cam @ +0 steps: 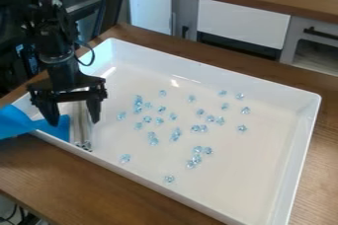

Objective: Sweep into pile

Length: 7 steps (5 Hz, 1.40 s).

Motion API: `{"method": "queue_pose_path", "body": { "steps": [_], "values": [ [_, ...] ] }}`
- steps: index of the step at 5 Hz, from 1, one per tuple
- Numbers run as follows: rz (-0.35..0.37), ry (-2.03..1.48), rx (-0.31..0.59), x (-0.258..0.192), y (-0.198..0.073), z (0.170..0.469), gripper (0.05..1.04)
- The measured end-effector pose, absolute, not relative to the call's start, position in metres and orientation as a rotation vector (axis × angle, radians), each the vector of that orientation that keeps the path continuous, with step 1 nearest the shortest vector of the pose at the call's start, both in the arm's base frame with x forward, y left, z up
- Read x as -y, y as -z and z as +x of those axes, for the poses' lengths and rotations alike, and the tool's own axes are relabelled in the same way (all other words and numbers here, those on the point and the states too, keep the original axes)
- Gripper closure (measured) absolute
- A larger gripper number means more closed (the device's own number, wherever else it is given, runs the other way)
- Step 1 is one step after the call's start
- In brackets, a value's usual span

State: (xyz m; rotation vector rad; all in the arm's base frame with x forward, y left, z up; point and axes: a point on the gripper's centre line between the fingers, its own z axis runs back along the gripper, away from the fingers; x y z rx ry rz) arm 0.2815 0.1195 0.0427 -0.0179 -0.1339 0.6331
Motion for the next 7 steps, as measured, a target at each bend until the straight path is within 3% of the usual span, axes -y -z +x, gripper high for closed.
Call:
{"method": "queue_pose_path", "body": {
  "steps": [1, 2, 7],
  "values": [
    [-0.006, -0.625, 0.156, -0.116, -0.041, 0.286, 0.446],
    [0.014, -0.61, 0.176, -0.113, -0.039, 0.288, 0.683],
    [0.056, -0.621, 0.124, -0.061, -0.038, 0.33, 0.703]
  ]
}}
